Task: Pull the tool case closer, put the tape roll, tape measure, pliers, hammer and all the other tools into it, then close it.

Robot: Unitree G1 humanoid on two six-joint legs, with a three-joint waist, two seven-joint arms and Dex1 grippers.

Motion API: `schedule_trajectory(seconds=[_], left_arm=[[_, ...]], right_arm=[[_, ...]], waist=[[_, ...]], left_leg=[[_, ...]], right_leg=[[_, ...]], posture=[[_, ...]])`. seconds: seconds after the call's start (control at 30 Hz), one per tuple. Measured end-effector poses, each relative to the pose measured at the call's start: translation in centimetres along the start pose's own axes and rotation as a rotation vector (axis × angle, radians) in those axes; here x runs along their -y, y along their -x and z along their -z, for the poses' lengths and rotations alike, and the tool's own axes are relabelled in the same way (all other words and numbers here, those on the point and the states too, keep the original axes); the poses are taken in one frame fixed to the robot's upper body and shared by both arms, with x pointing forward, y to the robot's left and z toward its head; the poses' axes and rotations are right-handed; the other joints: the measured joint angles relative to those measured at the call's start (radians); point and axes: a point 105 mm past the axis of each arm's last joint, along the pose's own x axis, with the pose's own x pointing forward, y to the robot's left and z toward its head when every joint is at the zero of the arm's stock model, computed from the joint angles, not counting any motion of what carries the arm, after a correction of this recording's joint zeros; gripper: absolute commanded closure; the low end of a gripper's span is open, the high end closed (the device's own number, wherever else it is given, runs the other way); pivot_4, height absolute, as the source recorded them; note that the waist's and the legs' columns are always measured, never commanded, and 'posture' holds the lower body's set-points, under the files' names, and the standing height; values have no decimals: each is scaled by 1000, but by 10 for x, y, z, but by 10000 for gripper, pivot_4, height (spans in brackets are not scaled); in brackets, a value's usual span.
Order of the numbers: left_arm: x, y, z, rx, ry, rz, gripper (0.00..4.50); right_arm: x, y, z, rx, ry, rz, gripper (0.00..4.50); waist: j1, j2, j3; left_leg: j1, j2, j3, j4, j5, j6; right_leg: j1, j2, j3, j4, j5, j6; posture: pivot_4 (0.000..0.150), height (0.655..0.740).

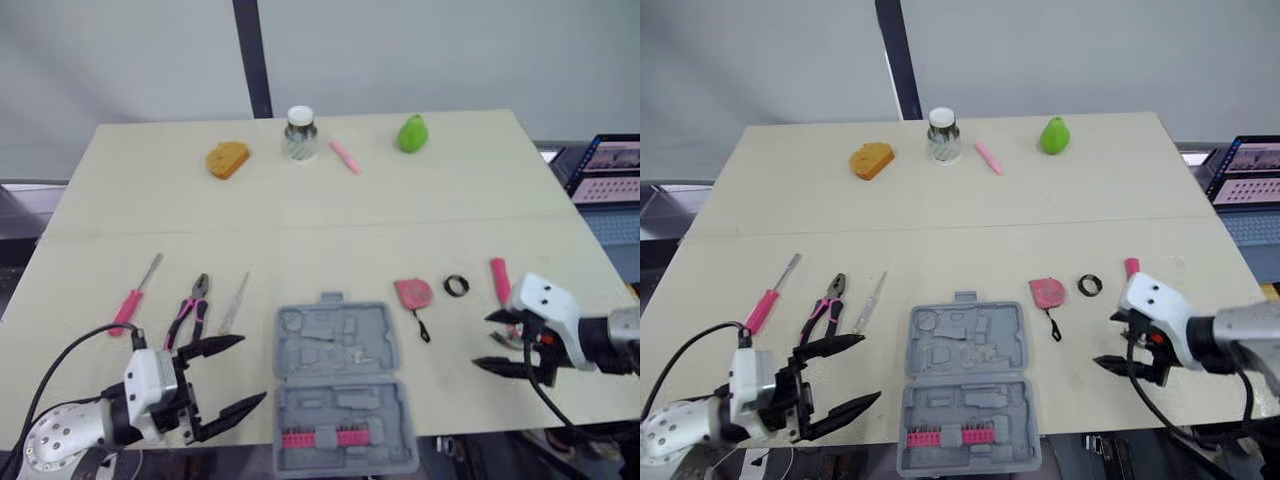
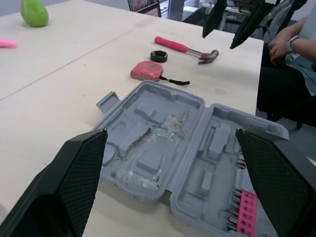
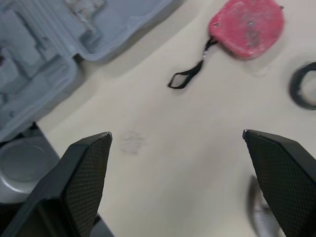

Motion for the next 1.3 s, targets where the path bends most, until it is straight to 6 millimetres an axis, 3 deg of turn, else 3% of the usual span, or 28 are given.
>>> schedule_trajectory(seconds=[0.2,0.5,0.83,1.3], left_arm=[[-1,-8,0,17,7,-12,295],[-1,-13,4,10,11,-27,295],[1,-17,8,2,34,-47,295],[7,-15,13,-15,58,-69,295]], right_arm=[[34,-15,-23,-32,61,65,0],[59,-48,-17,-154,52,61,0],[66,-79,-13,-204,54,48,0],[77,-91,-8,-220,35,53,0]], waist=[[-18,0,0],[-18,0,0],[-19,0,0],[-19,0,0]], left_leg=[[-1,0,0,0,0,0],[-2,0,0,0,0,0],[-4,0,2,0,0,-1],[-5,0,6,0,0,-1]], right_leg=[[-1,0,0,-1,0,0],[-3,-1,1,1,0,0],[-8,-1,2,3,0,0],[-11,-1,5,5,0,0]], posture=[[1500,7356],[1500,7356],[1500,7356],[1500,7356]])
